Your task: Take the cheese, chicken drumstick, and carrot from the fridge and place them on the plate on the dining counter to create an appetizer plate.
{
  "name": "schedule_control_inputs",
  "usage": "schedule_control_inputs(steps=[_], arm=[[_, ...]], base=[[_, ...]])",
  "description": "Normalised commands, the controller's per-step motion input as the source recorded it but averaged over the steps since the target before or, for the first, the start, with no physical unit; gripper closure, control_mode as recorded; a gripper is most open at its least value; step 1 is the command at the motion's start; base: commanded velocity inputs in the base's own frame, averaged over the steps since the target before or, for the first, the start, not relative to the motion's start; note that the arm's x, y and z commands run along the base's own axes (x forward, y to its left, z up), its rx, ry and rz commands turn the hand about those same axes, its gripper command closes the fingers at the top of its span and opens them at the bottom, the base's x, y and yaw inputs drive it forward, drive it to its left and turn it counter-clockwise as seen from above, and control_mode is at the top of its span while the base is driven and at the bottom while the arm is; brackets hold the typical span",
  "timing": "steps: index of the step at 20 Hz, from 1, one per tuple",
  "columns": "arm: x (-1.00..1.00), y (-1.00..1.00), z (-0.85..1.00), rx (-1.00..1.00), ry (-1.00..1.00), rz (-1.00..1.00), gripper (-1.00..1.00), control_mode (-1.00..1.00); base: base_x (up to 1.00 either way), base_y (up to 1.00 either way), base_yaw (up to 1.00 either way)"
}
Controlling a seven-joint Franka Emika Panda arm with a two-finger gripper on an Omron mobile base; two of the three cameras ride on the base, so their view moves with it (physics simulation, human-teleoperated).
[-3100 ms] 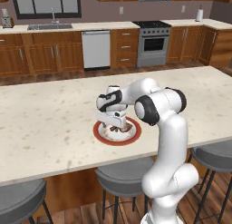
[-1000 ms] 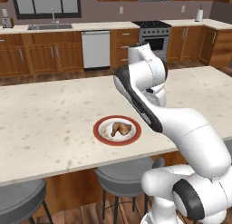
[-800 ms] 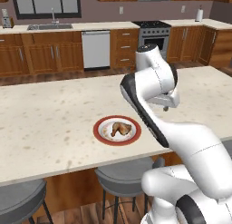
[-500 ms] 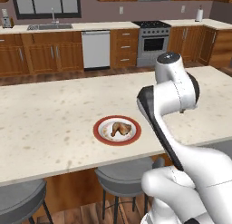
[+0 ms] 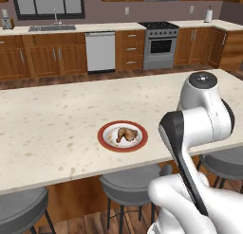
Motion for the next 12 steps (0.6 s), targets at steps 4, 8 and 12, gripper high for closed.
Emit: schedule_control_inputs(steps=[4,8,12], arm=[[-0.55,0.04,0.04,-0.07,0.00,0.31,-1.00,1.00],[0.00,0.00,0.00,0.00,0.00,0.00,-1.00,1.00],[0.00,0.00,0.00,0.00,0.00,0.00,-1.00,1.00]], base=[[-0.23,0.05,0.10],[-1.00,0.44,0.39],[-0.48,0.95,0.10]])
